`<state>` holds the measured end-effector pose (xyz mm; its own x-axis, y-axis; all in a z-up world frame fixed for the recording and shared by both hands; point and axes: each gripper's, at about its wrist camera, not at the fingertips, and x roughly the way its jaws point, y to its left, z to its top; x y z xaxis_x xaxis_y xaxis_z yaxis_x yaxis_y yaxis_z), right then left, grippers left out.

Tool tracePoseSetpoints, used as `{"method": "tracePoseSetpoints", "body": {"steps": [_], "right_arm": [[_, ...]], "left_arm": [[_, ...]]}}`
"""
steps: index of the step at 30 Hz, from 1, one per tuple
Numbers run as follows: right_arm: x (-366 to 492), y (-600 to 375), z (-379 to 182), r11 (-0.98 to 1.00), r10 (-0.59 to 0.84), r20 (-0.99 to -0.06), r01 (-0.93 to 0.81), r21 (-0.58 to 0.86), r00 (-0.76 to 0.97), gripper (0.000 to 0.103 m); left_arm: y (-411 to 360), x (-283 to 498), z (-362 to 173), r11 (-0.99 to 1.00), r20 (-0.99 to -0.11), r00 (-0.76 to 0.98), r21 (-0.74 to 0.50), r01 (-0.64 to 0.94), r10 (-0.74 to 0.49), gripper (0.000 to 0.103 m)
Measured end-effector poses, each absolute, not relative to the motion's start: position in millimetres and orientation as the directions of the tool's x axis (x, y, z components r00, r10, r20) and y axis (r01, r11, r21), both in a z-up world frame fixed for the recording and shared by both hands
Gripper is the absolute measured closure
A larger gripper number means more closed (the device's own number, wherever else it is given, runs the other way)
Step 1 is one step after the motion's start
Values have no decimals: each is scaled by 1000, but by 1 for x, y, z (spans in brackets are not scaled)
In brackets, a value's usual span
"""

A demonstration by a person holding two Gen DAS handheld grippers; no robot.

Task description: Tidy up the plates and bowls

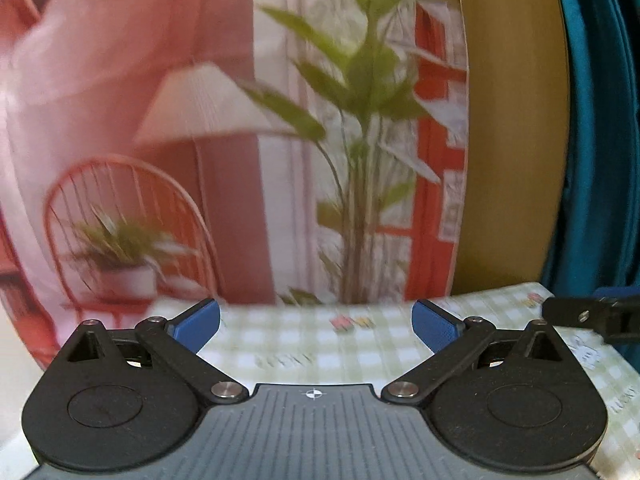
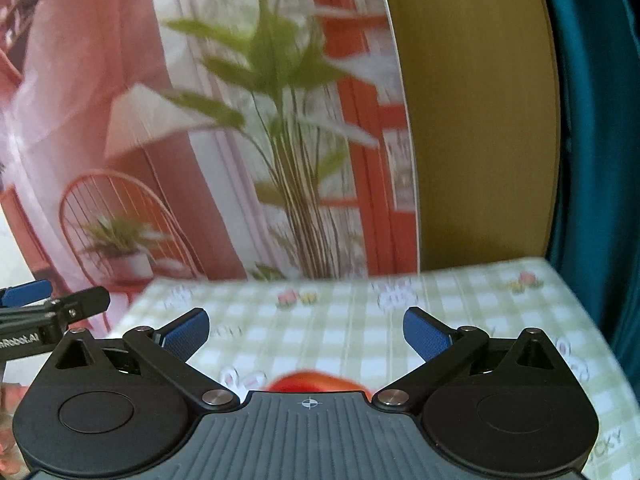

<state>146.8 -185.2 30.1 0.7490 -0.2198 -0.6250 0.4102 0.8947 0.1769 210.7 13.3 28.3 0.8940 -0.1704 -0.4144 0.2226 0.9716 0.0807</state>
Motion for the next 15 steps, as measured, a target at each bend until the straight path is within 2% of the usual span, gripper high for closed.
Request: {"method": "tracePoseSetpoints", "body": {"steps": [3, 7, 15], "right_arm": [[148, -182, 54, 902, -235, -588, 399, 164, 774, 0], [148, -177, 80, 910, -242, -547, 383, 157, 801, 0], [146, -161, 106, 924, -244, -511, 358, 136, 824, 0]], "left_arm": [[13, 204, 51, 971, -368, 916, 110, 213, -159, 0], [19, 195, 78, 973, -322, 930, 87, 212, -174, 0], [25, 178, 105, 979, -288, 941, 46, 197, -176, 0]]}}
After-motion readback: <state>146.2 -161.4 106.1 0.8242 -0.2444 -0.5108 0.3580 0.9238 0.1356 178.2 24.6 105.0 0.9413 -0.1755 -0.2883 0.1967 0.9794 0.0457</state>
